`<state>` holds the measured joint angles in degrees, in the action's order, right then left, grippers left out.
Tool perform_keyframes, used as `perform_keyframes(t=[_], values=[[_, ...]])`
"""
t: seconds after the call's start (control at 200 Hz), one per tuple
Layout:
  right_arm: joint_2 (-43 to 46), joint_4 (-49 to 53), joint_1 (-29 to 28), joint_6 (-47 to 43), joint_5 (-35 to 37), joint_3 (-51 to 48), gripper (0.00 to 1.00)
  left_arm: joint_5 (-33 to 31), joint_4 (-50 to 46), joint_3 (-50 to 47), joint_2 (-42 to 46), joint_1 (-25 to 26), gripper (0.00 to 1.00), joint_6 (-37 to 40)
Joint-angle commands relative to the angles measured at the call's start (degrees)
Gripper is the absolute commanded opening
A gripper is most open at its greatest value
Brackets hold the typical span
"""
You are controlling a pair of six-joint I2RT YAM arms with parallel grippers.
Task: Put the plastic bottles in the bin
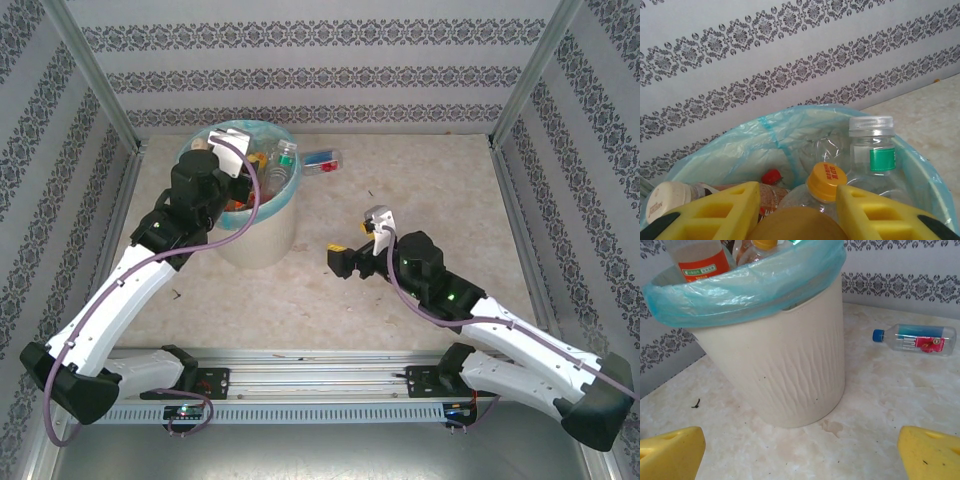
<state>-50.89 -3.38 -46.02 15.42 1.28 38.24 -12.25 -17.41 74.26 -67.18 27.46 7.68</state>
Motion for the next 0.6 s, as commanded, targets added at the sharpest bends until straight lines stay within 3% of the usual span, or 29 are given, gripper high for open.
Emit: perform_keyframes(t=[0.0, 0.37, 0.595], values=[[-0.02, -3.16, -0.62, 1.79, 0.15, 1.65, 0.98, 4.86, -3.60, -0.95, -0.72, -0.76, 0.00, -4.03], [-1.63, -2.03, -0.56, 0.01, 1.09, 3.25, 0.98, 4.77, -4.00, -1.41, -1.08, -2.32, 0.00, -4.58], [-2.41, -3.13, -0.56, 0.38, 2.57, 2.39, 0.98, 2.59, -9.98, 1.09, -5.61, -2.80, 0.00, -1.81]])
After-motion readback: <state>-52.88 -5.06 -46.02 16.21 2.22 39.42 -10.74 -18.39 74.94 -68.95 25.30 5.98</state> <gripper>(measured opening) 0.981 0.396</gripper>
